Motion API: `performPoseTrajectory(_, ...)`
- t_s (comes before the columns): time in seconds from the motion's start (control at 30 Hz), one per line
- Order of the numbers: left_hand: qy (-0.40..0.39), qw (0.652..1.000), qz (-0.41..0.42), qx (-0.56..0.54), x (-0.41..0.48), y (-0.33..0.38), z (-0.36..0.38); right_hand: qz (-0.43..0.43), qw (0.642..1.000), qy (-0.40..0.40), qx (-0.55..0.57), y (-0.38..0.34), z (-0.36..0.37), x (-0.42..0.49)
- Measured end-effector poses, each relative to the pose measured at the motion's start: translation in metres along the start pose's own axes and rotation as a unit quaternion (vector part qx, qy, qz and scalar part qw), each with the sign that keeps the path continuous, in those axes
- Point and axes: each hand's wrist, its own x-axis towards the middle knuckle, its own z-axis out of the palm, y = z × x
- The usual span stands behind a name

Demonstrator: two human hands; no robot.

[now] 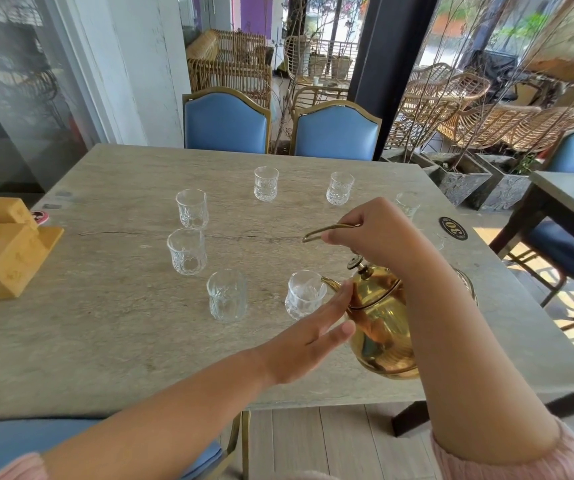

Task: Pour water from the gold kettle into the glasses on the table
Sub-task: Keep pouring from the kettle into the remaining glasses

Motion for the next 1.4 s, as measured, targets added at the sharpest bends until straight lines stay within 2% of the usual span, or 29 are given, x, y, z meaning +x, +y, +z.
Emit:
performPoseTrajectory(0.33, -0.010, 1.000, 0.000, 0.005, -0.004, -0.005, -0.005, 0.015, 0.999, 0.032, 0.032, 0.002, 0.007, -0.008)
performPoseTrajectory(0.6, -0.015, 1.000, 0.000, 0.013, -0.008, -0.016, -0.006, 0.053, 0.986, 0.121, 0.099, 0.013, 0.016, -0.032)
performPoseTrajectory(0.93, 0.008, 0.995, 0.026, 0.091, -0.020, -0.024, -0.002, 0.085, 0.915, 0.234, 0.316, 0.026, 0.038, -0.075)
performPoseTrajectory(1.1, 0.020, 0.991, 0.020, 0.128, -0.026, -0.018, -0.002, 0.073, 0.895, 0.237, 0.370, 0.028, 0.038, -0.086)
performPoseTrajectory(1.4, 0.055, 0.992, -0.002, 0.117, -0.051, -0.005, -0.001, 0.042, 0.899, 0.185, 0.395, 0.023, 0.036, -0.090)
